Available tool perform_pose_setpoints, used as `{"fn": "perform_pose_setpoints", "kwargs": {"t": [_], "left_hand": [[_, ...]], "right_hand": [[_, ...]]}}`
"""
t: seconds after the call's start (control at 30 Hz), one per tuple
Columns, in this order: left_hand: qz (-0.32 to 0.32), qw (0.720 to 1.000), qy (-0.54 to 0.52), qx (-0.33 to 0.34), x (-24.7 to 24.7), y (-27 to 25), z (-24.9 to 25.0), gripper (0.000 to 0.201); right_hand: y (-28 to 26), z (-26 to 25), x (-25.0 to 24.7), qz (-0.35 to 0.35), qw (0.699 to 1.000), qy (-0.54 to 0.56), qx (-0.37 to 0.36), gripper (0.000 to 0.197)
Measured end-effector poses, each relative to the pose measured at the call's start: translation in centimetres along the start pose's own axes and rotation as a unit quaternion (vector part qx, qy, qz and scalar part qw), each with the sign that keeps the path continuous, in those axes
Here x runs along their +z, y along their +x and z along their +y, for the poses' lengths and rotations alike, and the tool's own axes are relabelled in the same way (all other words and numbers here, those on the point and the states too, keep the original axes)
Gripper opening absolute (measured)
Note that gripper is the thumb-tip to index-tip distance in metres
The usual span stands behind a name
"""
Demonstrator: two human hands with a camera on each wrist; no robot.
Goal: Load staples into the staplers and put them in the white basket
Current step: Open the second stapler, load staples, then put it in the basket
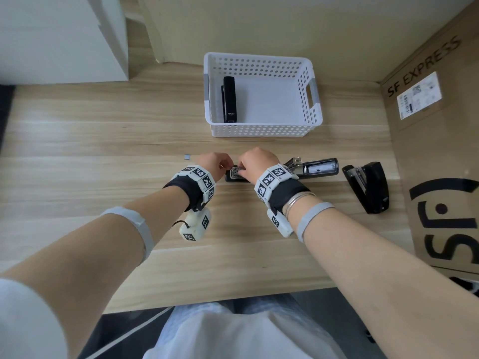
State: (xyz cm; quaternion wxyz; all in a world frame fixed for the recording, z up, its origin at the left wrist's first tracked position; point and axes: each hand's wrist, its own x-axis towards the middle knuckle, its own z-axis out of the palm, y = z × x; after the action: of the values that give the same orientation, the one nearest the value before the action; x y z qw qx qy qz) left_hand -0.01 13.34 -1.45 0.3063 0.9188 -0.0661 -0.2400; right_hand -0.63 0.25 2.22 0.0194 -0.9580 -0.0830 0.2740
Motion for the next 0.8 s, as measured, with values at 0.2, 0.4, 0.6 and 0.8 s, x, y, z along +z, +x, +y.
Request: {"fn": "perform_pose_setpoints", "kwargs": {"t": [0.2, 0.4, 0.6, 0.8], "left_hand": [[0.001, 1.000, 0.023, -0.012, 1.1, 0.2, -0.3, 0.035], [-0.007, 0.999, 0.039, -0.002, 1.5, 0.3, -0.5, 0.039], [-0.028, 0.996, 0.080, -0.003, 1.8, 0.0, 0.1, 0.043], [-0.036, 0.989, 0.140, -0.016, 2.2, -0.4, 1.4, 0.042]], "right_hand": [[0.7, -0.4, 0.3, -0.014, 1.000, -0.005, 0.001, 0.025], [1.7, 0.2, 0.0, -0.059, 0.995, 0.078, 0.031, 0.024], [1.8, -0.1, 0.5, -0.037, 0.995, 0.084, 0.047, 0.019], [1.4, 0.2, 0.0, -0.028, 0.998, 0.024, 0.054, 0.020]]}}
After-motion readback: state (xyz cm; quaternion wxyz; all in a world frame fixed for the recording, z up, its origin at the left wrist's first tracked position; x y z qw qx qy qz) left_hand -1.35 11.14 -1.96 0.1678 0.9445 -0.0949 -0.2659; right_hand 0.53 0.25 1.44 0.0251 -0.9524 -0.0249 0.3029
